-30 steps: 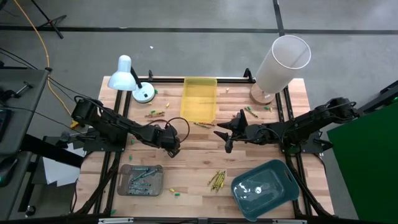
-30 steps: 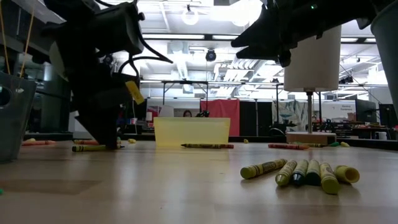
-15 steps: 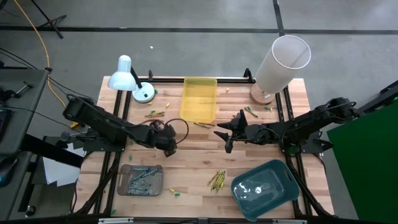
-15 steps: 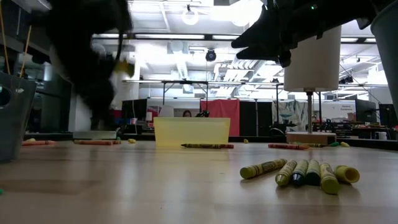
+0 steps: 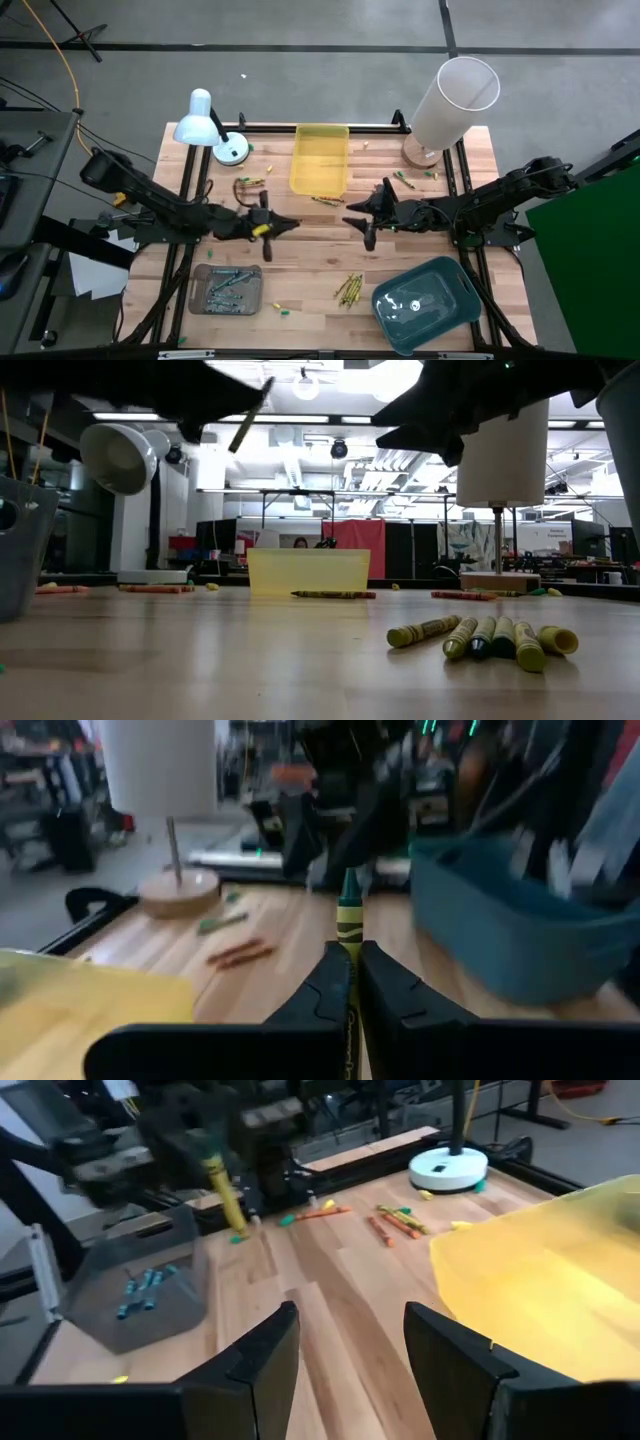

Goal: Sort crayons
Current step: Put the green crayon into the yellow bin

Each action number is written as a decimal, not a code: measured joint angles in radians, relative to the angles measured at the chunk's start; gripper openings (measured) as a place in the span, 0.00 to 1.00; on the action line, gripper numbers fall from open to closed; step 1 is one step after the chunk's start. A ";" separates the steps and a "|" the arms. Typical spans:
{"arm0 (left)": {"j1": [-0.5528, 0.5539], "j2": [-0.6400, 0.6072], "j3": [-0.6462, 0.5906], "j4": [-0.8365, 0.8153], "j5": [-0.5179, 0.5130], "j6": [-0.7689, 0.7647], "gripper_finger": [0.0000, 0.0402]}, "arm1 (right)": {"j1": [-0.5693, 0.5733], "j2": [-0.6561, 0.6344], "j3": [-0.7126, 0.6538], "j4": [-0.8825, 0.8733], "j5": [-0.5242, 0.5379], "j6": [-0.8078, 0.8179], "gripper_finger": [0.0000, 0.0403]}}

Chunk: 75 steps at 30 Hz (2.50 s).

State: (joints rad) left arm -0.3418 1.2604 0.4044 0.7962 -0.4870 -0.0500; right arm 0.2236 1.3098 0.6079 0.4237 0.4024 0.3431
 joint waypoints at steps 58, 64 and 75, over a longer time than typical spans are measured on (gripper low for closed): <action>0.637 0.210 0.437 -0.443 0.331 -0.012 0.00 | -0.039 0.000 0.000 0.004 -0.016 -0.007 0.44; 0.710 0.342 0.523 -0.486 0.333 -0.061 0.00 | -0.027 0.000 0.000 0.003 -0.017 -0.003 0.44; 0.755 0.488 0.537 -0.515 0.361 -0.097 0.00 | -0.027 0.000 0.000 -0.008 -0.016 -0.003 0.44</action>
State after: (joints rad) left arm 0.4133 1.7480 0.9409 0.2808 -0.1263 -0.1474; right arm 0.1970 1.3098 0.6079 0.4159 0.3859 0.3399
